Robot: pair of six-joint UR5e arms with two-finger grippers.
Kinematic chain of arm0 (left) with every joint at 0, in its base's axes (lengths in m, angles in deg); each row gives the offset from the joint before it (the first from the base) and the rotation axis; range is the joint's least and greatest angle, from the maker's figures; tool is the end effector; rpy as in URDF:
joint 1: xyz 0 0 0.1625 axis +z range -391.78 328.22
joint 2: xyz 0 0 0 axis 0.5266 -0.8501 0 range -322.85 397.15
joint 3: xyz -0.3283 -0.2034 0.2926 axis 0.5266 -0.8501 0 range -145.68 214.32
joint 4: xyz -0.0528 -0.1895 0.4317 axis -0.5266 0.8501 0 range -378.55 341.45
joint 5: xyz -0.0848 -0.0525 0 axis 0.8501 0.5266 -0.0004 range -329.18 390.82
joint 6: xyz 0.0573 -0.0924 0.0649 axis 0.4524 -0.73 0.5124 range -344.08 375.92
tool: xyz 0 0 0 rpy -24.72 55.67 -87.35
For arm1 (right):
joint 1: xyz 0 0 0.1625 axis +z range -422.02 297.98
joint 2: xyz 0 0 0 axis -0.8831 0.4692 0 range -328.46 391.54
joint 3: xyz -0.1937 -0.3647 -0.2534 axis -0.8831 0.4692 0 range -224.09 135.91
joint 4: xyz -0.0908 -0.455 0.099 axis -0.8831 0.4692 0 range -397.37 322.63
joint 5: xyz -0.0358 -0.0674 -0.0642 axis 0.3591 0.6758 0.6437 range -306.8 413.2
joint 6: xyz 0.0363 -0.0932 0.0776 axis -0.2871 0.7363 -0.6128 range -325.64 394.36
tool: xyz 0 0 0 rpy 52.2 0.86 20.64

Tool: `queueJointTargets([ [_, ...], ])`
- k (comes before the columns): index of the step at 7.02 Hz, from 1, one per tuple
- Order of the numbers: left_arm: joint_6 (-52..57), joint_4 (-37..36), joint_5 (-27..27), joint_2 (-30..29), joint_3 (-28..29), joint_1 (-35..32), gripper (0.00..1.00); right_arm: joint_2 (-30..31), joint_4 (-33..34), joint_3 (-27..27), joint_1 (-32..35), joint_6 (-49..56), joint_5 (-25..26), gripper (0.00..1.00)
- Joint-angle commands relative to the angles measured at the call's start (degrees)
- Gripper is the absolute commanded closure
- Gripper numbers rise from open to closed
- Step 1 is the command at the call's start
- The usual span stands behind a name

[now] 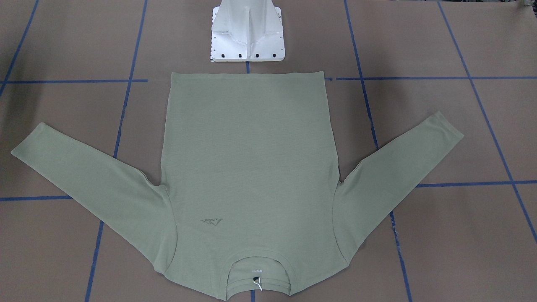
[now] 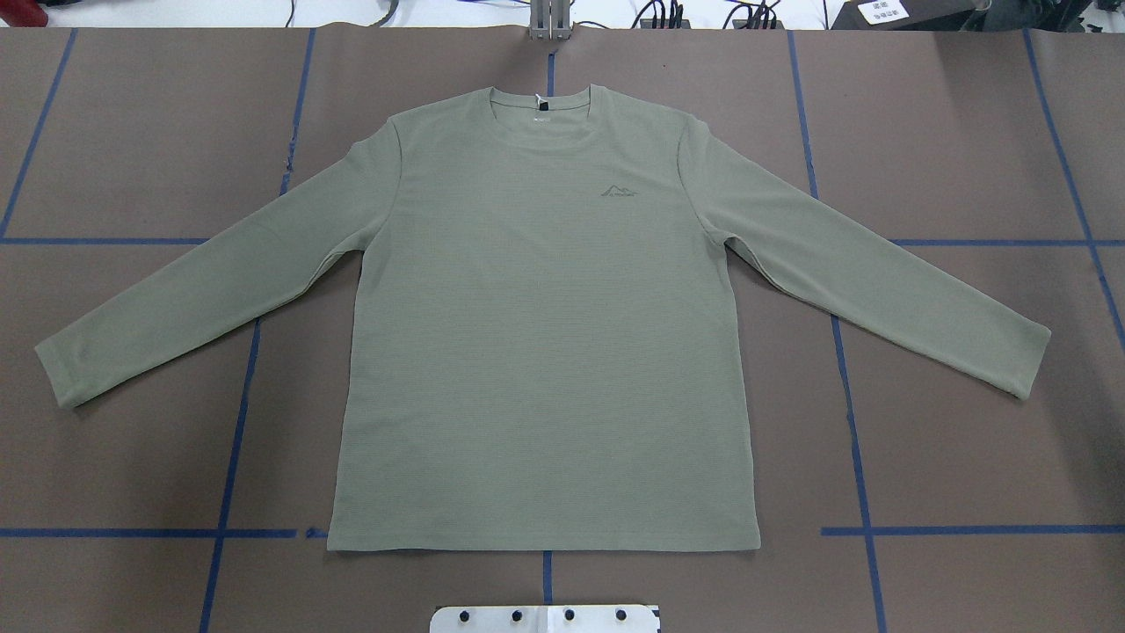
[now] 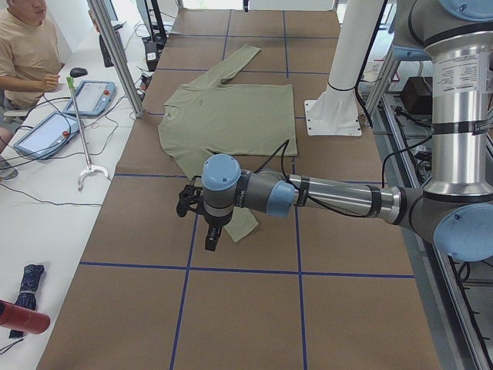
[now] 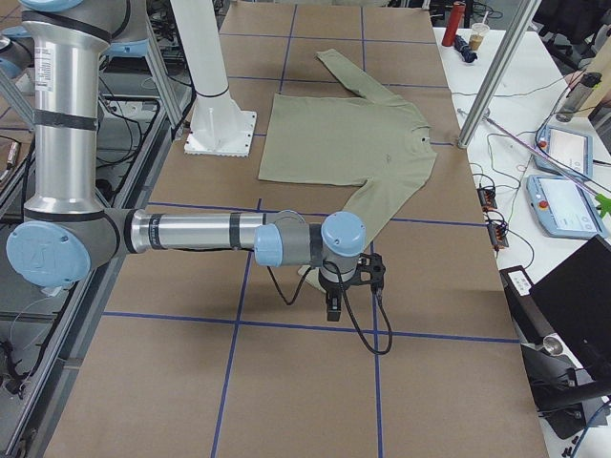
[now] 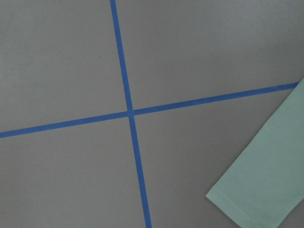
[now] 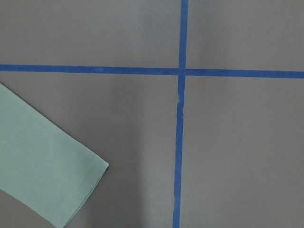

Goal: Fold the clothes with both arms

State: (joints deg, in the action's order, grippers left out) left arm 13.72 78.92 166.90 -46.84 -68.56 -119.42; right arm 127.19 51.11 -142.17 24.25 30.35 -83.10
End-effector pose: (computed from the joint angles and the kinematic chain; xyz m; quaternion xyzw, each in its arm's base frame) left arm -0.0207 -0.5210 0.6503 0.0994 0.3926 0.0502 0.9129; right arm 0.0083 -0.5143 0.7058 0.0049 -0.3941 -0.0112 0.9190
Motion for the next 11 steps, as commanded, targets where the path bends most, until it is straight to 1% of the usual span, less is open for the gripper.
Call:
queueJointTargets([
  [1,-0.09,0.01,0.5,0.75,-0.12,0.11,0.0,0.5,-1.91,-0.53,-0.22,-0.03,-1.15,0.0],
  [2,0.0,0.09,0.76,0.75,-0.47,0.02,0.0,0.85,-1.92,-1.75,-0.14,0.05,-1.07,0.0],
  [3,0.0,0.44,4.68,0.92,-1.69,-0.07,0.0,1.63,-1.92,-2.89,-0.31,0.14,-0.46,0.0],
  [5,-0.09,0.36,6.56,1.01,-2.49,0.2,0.0,3.3,-1.65,-2.99,-0.92,-0.12,-1.33,0.0],
  [6,0.34,0.44,8.65,1.27,-1.19,0.11,0.0,3.31,-1.74,-3.43,-1.19,-0.21,-4.03,0.0],
  [7,0.35,0.53,8.07,1.1,-2.83,0.2,0.0,3.05,-1.91,-3.61,-2.58,-0.21,-4.58,0.0],
  [8,0.26,0.62,8.06,0.58,-1.45,0.37,0.0,2.7,-2.26,-3.61,-3.9,-0.3,-4.15,0.0],
  [9,0.09,1.06,8.15,0.49,-0.4,0.37,0.0,1.57,-2.27,-2.48,-6.61,-2.12,-2.66,0.0],
  [10,0.26,4.28,8.84,-0.73,3.62,0.63,0.0,-0.1,-4.01,-2.12,-8.12,-6.23,-1.34,0.0],
  [11,-3.31,10.23,8.76,-3.62,5.92,0.64,0.0,-1.07,-7.51,-1.33,-11.09,-13.84,-1.16,0.0],
])
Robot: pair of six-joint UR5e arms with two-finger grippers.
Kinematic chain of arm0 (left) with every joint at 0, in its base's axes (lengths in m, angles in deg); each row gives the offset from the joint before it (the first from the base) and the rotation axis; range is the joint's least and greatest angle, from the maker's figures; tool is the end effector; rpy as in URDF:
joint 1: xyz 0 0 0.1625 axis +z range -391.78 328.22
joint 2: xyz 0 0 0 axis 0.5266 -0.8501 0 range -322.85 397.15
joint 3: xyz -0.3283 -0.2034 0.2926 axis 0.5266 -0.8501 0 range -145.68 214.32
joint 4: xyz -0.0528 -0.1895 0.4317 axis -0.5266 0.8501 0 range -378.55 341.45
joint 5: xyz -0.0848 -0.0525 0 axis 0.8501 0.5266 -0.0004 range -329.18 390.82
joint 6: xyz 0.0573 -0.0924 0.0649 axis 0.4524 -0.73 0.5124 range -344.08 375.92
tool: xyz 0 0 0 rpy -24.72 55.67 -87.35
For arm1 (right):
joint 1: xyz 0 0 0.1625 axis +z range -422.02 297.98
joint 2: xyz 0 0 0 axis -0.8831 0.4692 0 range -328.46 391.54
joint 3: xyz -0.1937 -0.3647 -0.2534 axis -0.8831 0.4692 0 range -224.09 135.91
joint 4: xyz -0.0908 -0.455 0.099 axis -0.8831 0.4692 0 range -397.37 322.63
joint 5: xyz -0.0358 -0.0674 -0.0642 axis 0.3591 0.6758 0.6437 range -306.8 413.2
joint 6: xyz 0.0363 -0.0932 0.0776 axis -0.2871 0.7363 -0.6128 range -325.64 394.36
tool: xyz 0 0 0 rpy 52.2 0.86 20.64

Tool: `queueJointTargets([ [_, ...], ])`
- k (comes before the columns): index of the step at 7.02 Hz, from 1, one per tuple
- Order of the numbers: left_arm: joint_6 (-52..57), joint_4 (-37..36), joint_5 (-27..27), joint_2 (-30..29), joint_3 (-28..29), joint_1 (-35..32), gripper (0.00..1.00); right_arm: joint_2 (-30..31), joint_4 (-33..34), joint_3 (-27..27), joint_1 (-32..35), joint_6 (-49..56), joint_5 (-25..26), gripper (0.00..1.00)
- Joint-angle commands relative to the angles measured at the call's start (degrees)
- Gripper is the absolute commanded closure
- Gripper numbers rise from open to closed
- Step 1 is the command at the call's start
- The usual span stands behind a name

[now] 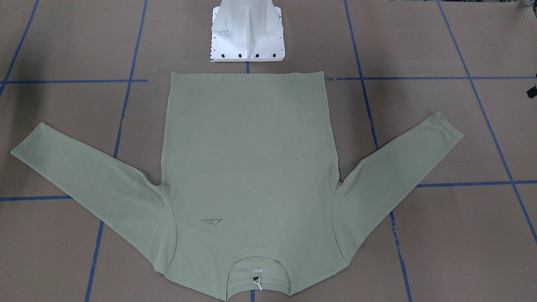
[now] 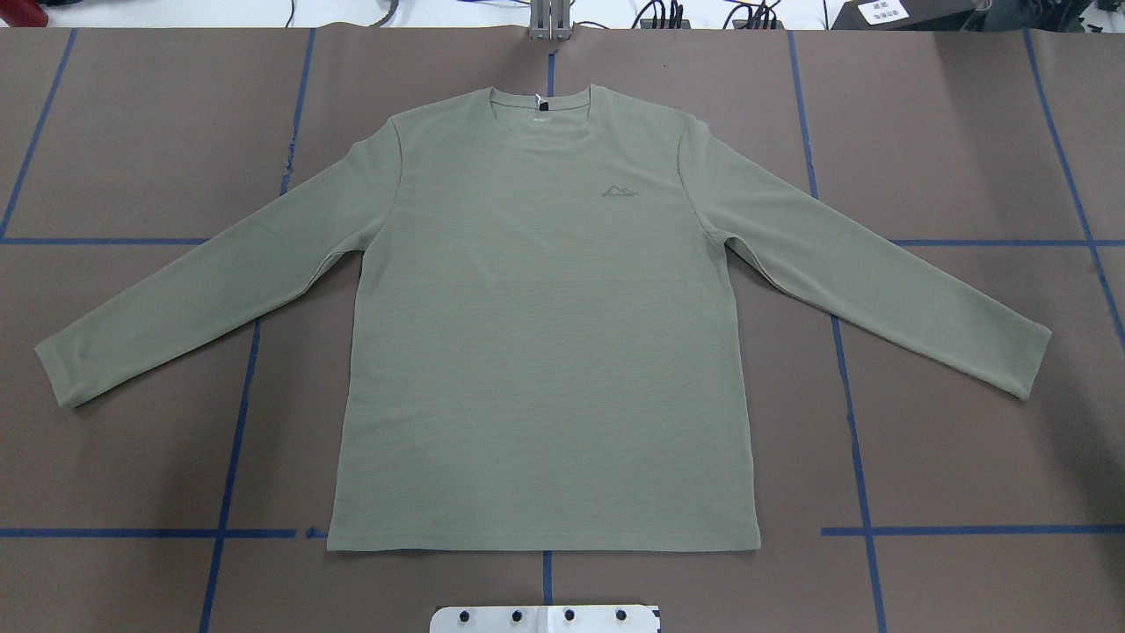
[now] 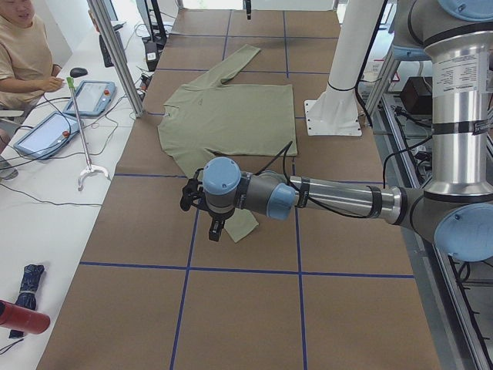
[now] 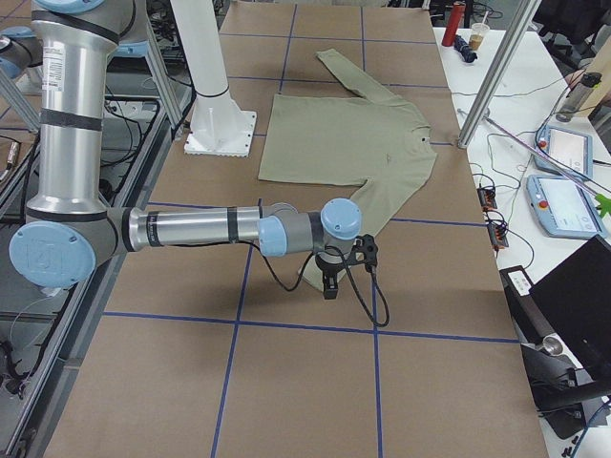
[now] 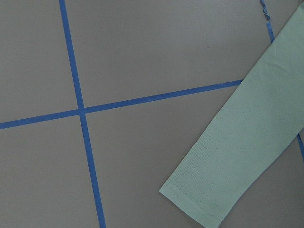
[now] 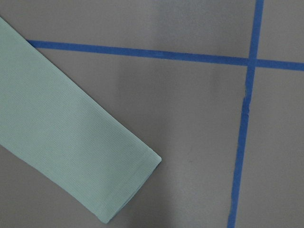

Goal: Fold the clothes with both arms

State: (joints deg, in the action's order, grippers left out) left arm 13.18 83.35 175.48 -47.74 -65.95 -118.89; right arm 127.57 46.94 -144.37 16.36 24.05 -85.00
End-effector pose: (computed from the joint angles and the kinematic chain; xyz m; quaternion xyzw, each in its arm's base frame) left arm -0.0034 -0.5280 0.6450 0.1094 0.4600 0.0693 0.8784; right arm -0.0658 -0.5132 0.6765 0.0001 -0.4144 -0.0457 0.9090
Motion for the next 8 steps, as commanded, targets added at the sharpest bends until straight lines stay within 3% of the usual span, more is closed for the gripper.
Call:
queueJointTargets([
  [1,-5.15,7.85,-0.25,-3.0,3.33,0.1,0.0,-2.59,-9.55,2.52,-6.45,-16.4,0.74,0.0],
  [3,-4.73,8.14,-0.52,-2.65,3.51,0.01,0.0,-5.75,-21.07,8.57,-13.22,-35.22,2.83,0.0],
  [4,-4.73,8.14,-0.52,-2.48,3.16,0.01,0.0,-6.9,-26.35,13.82,-14.04,-37.39,3.54,0.0],
  [5,-4.73,8.23,-0.43,-2.48,3.07,0.01,0.0,-7.43,-28.14,16.57,-14.04,-39.93,3.72,0.0],
  [8,-5.17,9.02,-0.52,-2.48,2.72,0.1,0.0,-5.16,-29.47,16.95,-13.87,-44.79,3.55,0.01],
])
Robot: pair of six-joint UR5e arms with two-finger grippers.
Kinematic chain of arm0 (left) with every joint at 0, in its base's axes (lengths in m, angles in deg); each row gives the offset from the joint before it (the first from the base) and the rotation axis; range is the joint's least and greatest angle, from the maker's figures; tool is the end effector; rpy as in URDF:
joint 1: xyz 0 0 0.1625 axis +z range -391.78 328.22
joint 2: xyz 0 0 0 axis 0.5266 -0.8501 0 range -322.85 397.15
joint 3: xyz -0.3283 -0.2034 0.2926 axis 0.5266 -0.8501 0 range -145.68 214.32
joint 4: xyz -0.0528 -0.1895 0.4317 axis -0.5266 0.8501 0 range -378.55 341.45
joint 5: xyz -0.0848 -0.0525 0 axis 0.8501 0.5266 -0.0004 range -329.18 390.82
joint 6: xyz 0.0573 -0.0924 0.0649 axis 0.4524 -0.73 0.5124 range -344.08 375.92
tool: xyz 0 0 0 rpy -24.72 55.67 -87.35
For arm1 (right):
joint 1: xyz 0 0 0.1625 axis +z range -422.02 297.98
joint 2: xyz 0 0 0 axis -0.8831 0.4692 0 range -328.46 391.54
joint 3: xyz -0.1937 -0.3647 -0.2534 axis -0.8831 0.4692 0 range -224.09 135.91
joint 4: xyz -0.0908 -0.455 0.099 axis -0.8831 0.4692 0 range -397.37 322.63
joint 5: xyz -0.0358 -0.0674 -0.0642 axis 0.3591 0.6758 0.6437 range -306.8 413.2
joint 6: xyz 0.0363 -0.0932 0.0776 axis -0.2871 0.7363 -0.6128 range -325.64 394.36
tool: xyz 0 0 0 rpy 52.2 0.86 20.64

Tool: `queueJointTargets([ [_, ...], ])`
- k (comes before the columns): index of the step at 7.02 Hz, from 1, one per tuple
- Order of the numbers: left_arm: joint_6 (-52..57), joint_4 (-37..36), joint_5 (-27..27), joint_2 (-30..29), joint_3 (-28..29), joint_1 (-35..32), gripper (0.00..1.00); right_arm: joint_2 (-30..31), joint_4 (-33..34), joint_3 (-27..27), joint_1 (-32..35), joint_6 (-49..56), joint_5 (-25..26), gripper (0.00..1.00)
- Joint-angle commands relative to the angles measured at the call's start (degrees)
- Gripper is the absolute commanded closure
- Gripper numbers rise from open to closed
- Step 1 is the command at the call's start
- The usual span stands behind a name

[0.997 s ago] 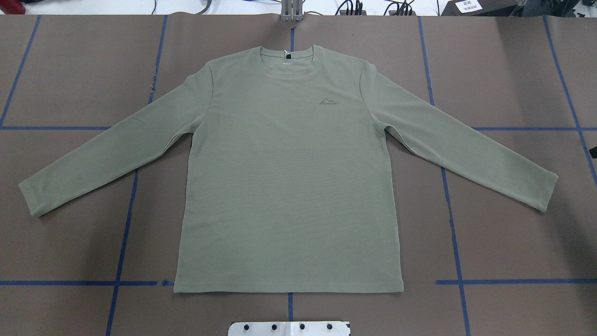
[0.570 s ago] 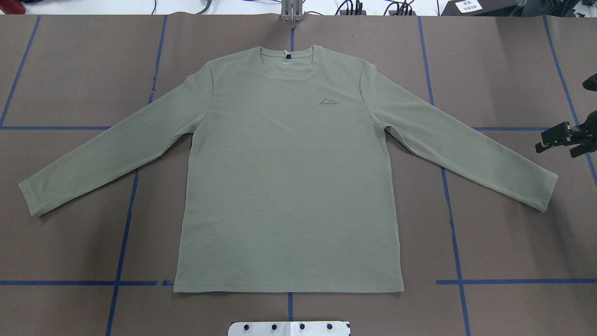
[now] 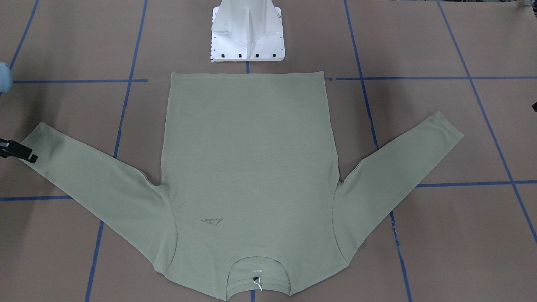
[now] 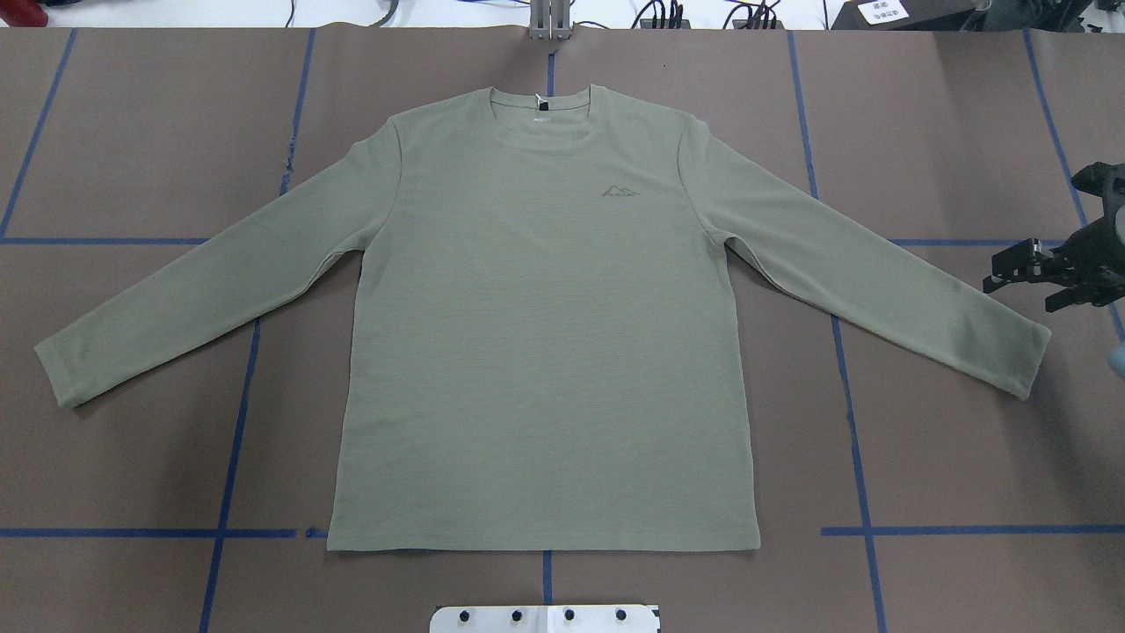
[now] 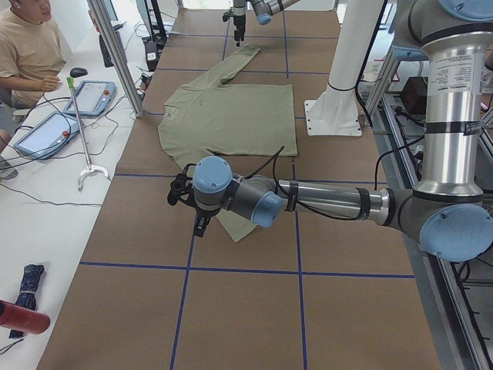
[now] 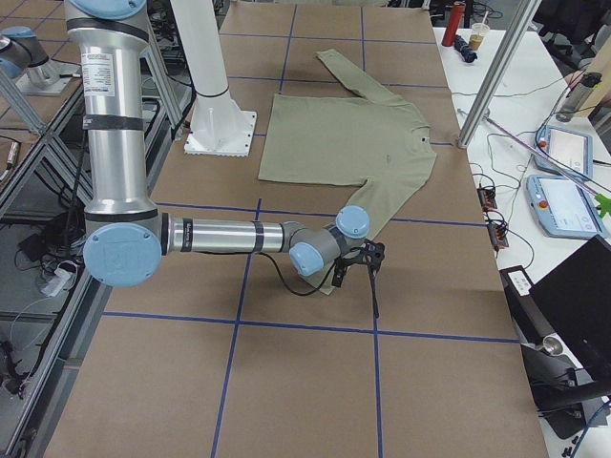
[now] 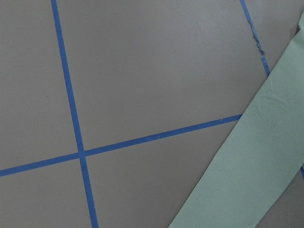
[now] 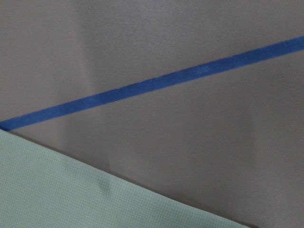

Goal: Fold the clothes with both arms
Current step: 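Move the right gripper down to the cuff of the nearest sleeve and grasp it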

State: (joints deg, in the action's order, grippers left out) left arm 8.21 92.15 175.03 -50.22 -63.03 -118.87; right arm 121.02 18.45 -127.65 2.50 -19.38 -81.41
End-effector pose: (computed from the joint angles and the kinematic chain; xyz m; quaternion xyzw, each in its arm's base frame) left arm -0.0025 -0.5542 0.6332 0.1539 0.4607 0.0638 0.8718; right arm -0.2127 -0.5496 0.7262 -0.0608 -0.4275 0.1292 0.8927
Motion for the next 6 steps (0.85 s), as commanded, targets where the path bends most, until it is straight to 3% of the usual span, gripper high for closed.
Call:
queueJointTargets([
  [1,-0.12,0.22,-0.07,-0.08,-0.2,-0.01,0.0,2.1,-0.99,0.15,0.0,-1.54,-0.12,0.01],
  [6,-0.12,0.22,-0.07,-0.08,-0.99,-0.01,0.0,1.92,-0.99,2.79,-0.09,-1.63,-0.12,0.18],
])
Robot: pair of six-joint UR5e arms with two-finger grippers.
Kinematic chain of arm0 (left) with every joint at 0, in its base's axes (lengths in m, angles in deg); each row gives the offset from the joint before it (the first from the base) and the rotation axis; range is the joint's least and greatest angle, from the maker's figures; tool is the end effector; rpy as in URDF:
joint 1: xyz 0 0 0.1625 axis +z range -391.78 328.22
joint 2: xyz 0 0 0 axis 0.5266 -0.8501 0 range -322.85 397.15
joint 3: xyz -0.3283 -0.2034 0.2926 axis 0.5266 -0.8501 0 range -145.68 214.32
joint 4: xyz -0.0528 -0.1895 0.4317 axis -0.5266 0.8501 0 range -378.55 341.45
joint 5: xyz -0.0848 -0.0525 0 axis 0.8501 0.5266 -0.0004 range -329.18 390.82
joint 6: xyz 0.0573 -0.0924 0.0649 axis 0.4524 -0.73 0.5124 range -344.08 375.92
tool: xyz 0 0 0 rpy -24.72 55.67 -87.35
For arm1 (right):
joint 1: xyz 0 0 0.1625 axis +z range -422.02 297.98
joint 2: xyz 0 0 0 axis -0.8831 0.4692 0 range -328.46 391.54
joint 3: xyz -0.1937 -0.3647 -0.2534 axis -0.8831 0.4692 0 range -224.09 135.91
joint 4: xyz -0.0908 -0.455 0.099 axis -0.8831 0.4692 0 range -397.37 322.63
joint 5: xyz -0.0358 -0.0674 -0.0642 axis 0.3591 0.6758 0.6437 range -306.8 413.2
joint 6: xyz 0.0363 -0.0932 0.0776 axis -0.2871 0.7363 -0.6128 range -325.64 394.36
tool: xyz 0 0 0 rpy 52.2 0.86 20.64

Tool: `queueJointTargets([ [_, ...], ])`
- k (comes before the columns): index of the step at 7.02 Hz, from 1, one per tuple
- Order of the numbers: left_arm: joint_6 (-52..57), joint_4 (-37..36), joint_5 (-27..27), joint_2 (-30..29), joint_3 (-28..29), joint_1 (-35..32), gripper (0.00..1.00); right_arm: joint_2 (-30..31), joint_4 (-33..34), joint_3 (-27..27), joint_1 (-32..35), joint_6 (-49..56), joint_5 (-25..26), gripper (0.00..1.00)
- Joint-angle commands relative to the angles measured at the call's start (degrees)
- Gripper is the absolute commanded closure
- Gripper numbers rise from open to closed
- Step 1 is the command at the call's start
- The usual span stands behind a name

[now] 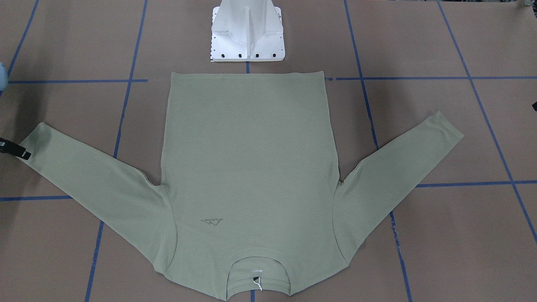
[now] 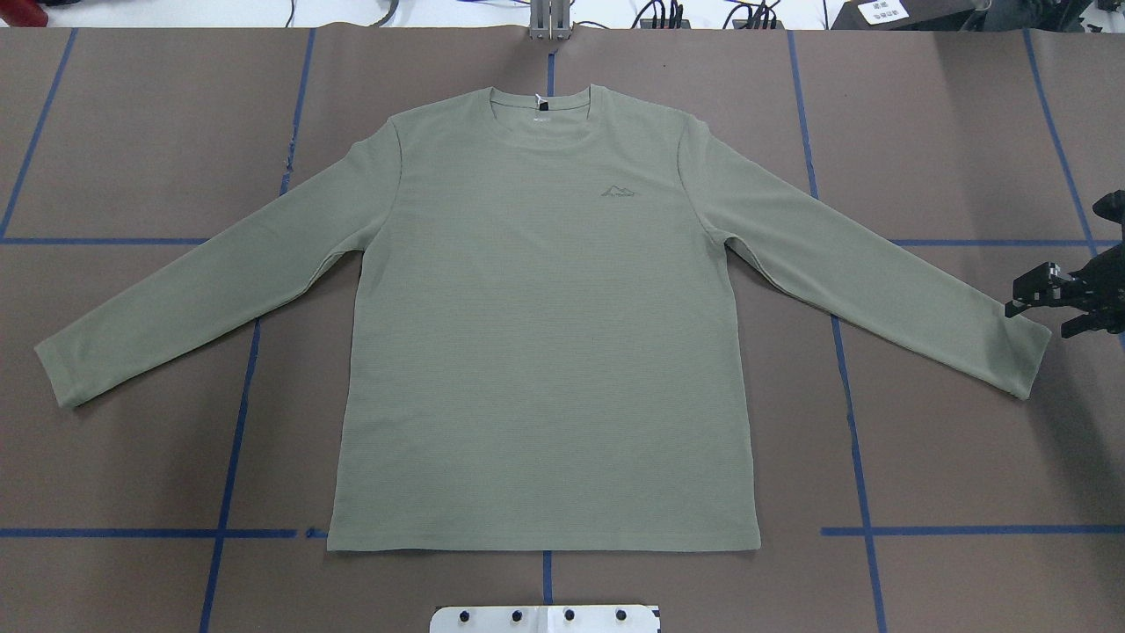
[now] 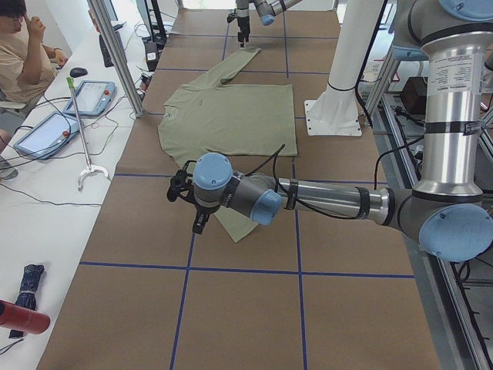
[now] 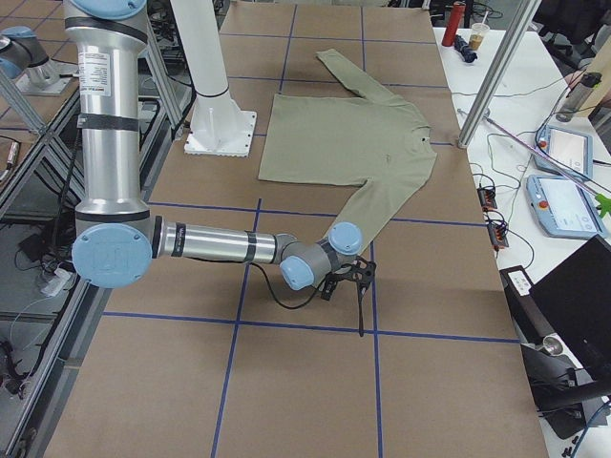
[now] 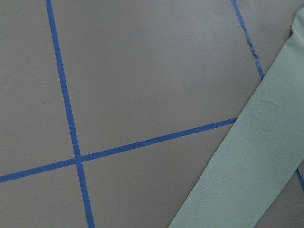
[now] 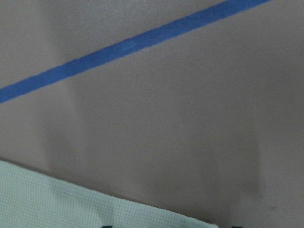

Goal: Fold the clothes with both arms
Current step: 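Move the right gripper down to the cuff of the nearest sleeve and grasp it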

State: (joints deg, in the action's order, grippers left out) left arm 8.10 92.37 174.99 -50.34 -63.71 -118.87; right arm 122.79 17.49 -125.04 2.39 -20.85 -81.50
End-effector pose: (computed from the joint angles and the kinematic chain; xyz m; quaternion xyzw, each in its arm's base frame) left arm -0.0025 -0.5551 0.6248 0.1613 0.4604 0.0670 0.8704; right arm -0.2044 -0.5293 0.7681 -0.0894 -0.4117 0.1519 0.8941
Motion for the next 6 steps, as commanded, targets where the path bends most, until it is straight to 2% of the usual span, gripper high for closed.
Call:
queueJointTargets([
  [1,-0.01,0.0,-0.03,0.13,-0.58,0.0,0.0,0.24,-0.02,0.53,0.01,0.11,-0.12,0.24],
  [2,-0.01,0.0,-0.03,0.13,-0.75,-0.09,0.0,0.24,-0.02,0.09,0.01,-0.15,-0.38,0.55],
  [3,-0.18,-0.09,-0.03,0.21,-1.8,-0.09,0.0,0.33,-0.02,0.53,0.01,-0.15,-0.38,0.81],
  [4,-0.18,-0.09,-0.03,0.3,-2.42,-0.18,0.0,0.5,-0.02,0.36,0.1,-0.07,-0.47,1.0],
  [6,-0.18,-0.17,-0.03,0.21,-2.69,-0.18,0.0,1.38,-0.02,-1.3,0.1,-0.24,-1.43,1.0],
])
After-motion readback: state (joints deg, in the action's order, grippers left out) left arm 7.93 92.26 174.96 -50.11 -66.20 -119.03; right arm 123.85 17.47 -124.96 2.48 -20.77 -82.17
